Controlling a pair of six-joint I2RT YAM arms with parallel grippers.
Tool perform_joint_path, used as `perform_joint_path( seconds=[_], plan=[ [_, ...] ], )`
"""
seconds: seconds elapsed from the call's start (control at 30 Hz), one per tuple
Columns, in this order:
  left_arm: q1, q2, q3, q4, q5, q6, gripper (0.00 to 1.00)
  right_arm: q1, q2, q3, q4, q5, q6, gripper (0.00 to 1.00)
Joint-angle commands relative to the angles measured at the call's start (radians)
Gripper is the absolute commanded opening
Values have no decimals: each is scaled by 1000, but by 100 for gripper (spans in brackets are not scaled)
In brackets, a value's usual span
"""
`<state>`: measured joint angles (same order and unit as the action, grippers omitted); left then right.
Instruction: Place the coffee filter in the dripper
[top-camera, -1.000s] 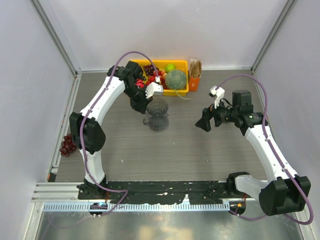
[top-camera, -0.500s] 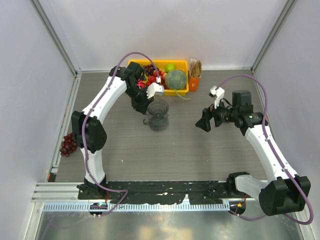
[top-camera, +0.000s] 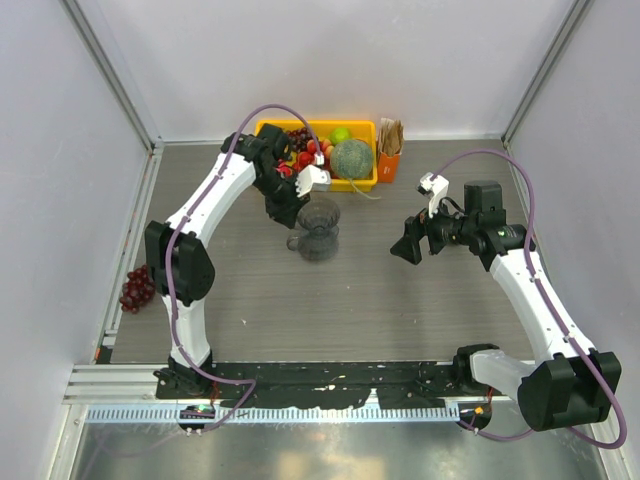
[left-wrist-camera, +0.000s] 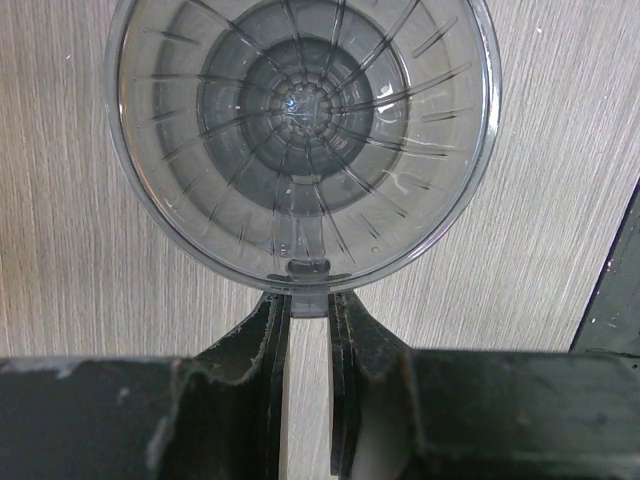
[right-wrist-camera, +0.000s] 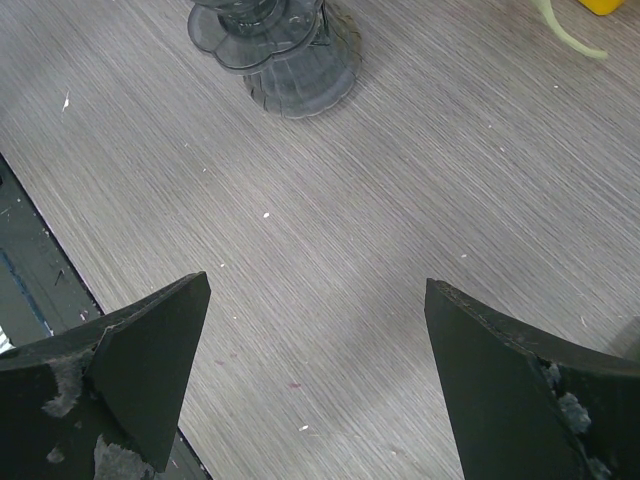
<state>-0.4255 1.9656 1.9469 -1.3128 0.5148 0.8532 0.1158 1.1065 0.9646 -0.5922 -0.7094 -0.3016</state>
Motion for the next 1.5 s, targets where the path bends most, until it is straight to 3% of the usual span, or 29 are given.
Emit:
perform_joint_path(
  seconds=[0.0, 1.03, 1.4, 1.43, 1.47],
  plan=[
    [-4, -33, 49, 32, -7, -14, 16, -4, 4, -6, 6, -24, -11, 96],
    [-25, -37, 0, 60, -45, -13, 21, -5, 10, -4, 0, -39, -14, 96],
    [-25, -47, -8, 49, -15, -13, 68, -5, 13, -4, -1, -38, -16, 96],
    [-25, -53, -8, 52, -6, -16, 80, -5, 12, -4, -1, -39, -14, 96],
    [-25, -56, -8, 55, -2, -20, 83, -5, 12, -4, -1, -39, -14, 96]
  ],
)
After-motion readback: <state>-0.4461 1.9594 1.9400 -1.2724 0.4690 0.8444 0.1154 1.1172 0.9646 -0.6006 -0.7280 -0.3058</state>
